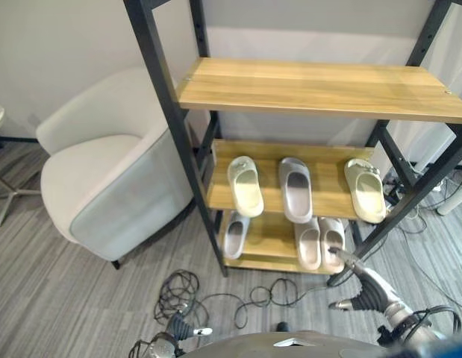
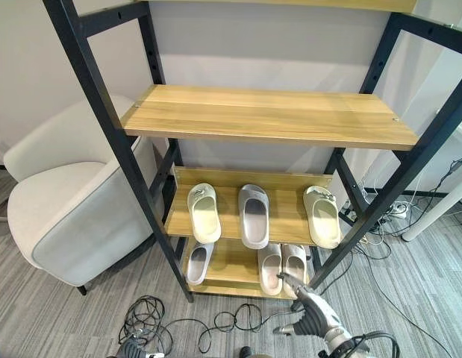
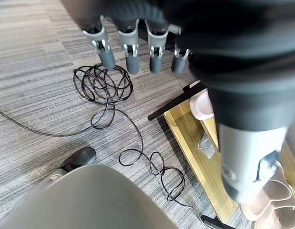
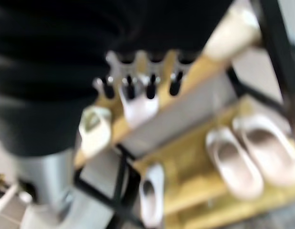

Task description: Arrange the slippers neatly on the shoe rack.

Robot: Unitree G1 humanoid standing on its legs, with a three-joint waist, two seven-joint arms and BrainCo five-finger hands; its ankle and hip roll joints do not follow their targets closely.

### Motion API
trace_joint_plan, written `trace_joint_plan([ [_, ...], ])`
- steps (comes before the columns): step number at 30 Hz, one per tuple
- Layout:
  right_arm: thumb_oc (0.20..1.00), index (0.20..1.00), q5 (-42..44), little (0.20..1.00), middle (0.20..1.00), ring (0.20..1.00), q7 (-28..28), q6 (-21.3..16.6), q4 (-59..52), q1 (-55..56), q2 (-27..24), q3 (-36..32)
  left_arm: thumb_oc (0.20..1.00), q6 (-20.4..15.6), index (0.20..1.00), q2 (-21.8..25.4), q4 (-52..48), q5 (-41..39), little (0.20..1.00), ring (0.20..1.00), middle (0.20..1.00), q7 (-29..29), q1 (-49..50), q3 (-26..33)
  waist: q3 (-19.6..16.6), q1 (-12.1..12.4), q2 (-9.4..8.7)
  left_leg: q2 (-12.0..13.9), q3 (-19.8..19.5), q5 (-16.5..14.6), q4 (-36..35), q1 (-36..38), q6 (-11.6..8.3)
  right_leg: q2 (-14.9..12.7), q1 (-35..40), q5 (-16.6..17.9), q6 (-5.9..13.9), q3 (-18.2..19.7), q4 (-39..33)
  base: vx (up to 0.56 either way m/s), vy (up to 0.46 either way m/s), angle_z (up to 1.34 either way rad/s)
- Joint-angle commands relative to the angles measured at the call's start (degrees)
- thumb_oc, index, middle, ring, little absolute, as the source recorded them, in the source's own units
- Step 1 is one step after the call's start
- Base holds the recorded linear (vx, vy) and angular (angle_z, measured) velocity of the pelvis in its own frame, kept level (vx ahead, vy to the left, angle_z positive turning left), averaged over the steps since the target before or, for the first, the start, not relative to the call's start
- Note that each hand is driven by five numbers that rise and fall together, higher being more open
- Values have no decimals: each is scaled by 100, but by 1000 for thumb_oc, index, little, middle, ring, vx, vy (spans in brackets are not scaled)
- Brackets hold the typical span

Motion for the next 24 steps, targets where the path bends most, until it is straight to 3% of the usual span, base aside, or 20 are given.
trace_joint_plan([
  [1,1000,1000,-406,1000,1000,1000,-622,-39,-319,-392,-8,-214,1000,-187,1000,-80,149,259,1000,1000,1000,99,-215,42,50,123,-109,-51,34,-349,765,-449,141,-337,-157,-537,537,-146,839,0,0,0],
  [6,1000,1000,-750,1000,1000,1000,-1122,281,80,-911,262,-431,1000,-163,1000,-137,141,360,1000,1000,1000,112,-230,-8,19,218,-93,-73,-46,-368,718,-435,179,-359,-111,-565,518,-240,813,0,0,0],
  [14,1000,1000,-1181,1000,1000,1000,-1708,658,534,-1642,224,-822,1000,-151,1000,-98,111,452,1000,1000,1000,110,-147,40,17,341,-91,-112,-167,-417,754,-471,196,-391,-74,-598,501,-374,792,14,-1,1],
  [24,1000,1000,-649,1000,1000,1000,-1729,780,1354,-2508,140,-701,1000,-110,1000,58,169,417,1000,1000,1000,32,9,111,71,595,-166,-131,-316,-463,857,-571,185,-389,-17,-644,453,-537,747,25,-6,8],
])
